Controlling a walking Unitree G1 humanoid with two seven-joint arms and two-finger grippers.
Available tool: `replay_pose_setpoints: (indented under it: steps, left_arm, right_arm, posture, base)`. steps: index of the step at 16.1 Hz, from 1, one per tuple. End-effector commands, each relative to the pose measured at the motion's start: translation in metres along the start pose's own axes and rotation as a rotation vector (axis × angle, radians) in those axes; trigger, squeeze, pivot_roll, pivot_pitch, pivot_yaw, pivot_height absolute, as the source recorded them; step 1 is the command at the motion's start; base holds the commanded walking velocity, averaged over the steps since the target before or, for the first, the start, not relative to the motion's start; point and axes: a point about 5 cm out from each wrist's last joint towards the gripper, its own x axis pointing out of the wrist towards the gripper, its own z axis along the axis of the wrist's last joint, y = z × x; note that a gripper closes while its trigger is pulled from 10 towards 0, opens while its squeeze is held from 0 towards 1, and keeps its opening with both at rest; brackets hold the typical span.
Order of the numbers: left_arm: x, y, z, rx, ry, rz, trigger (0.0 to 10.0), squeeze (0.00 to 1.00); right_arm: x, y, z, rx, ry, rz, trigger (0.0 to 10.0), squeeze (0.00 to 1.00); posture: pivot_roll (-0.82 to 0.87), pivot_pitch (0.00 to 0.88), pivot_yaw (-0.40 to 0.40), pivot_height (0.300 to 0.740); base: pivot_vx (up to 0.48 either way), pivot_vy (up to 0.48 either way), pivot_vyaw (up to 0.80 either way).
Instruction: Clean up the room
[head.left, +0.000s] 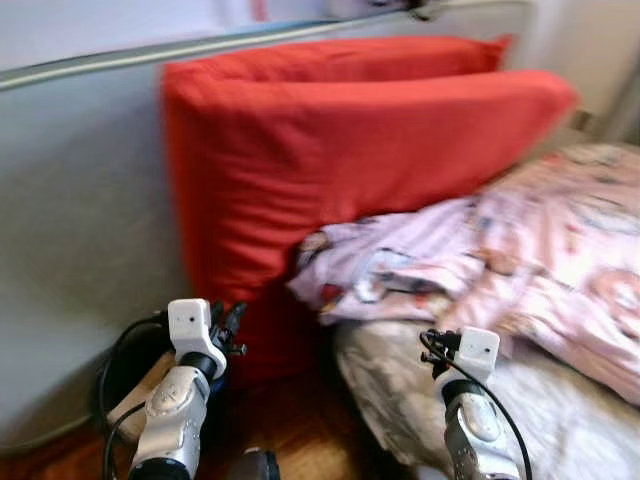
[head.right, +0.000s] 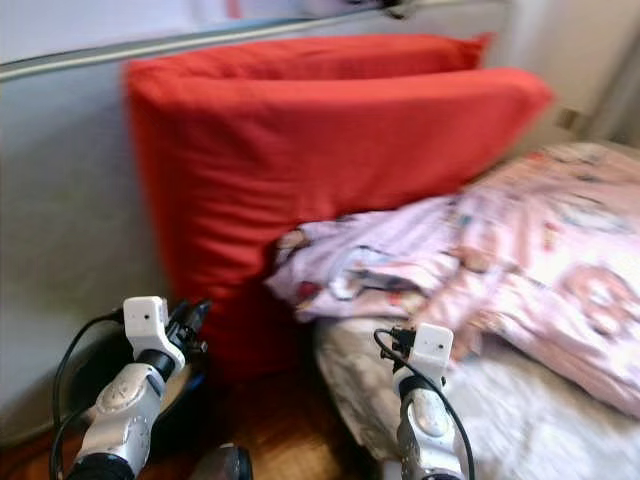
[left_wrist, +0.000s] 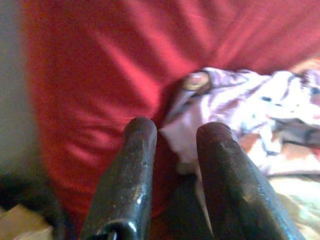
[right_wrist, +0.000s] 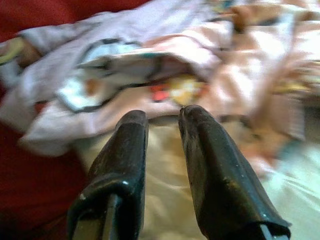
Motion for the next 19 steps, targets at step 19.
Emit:
replay_pose_setpoints:
  steps: [19]
  left_arm:
    - [0.003, 0.001, 0.008, -0.008, -0.023, -0.008, 10.0, 0.0]
  right_arm:
    - [0.002, 0.023, -0.002, 0.001, 0.006, 0.137, 10.0, 0.0]
  posture:
    - [0.01, 0.0, 0.004, 0.632]
  base:
    - [0.239, 0.0, -0.06]
